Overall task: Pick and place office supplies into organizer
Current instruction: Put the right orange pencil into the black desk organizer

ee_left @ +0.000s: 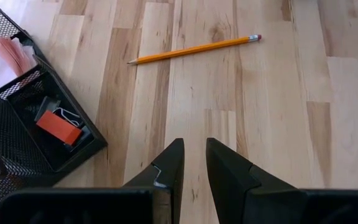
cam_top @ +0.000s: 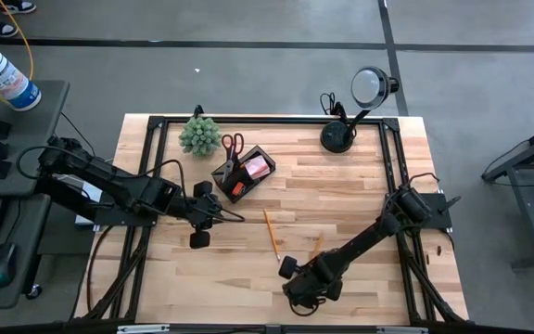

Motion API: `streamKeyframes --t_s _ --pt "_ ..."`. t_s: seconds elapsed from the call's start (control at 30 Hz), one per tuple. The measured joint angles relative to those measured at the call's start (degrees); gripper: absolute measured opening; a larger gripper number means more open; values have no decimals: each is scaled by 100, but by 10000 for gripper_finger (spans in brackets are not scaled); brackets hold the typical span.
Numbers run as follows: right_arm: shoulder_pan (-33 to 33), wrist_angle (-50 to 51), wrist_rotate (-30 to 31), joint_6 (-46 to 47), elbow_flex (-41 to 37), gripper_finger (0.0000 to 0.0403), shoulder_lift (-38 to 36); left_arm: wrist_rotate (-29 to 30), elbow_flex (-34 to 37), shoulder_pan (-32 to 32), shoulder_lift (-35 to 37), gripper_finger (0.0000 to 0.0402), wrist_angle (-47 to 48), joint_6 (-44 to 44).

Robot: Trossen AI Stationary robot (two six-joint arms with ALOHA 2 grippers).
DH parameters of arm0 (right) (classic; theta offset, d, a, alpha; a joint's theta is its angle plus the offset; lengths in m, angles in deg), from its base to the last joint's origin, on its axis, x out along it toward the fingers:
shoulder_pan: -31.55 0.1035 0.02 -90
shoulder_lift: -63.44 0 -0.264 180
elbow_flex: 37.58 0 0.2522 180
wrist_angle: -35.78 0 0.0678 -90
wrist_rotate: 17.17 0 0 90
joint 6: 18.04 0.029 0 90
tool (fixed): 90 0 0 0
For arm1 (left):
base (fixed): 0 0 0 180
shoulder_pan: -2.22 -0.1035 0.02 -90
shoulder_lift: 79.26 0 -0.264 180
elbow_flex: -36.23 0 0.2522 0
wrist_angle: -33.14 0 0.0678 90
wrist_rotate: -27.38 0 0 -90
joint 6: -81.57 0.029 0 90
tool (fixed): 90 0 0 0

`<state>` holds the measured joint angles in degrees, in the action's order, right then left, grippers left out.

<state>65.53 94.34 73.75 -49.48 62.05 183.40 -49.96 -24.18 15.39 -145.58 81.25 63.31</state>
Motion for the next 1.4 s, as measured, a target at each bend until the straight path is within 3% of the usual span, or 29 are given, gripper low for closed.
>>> streamKeyframes --t_s 0.23,0.4,0.7,0.97,1.4 --pt "2 476 450 258 370 1 -7 -6 0 0 0 58 60 0" --pt "0 533 416 470 515 1 -17 -7 0 24 1 58 249 0" --pt "0 838 682 750 905 1 -17 97 0 456 2 58 319 -37" --pt "-25 943 959 989 1387 1 -24 455 1 1126 2 58 318 -107" --pt "-13 1513 2149 701 2146 0 -28 1529 0 1928 2 58 321 -476"
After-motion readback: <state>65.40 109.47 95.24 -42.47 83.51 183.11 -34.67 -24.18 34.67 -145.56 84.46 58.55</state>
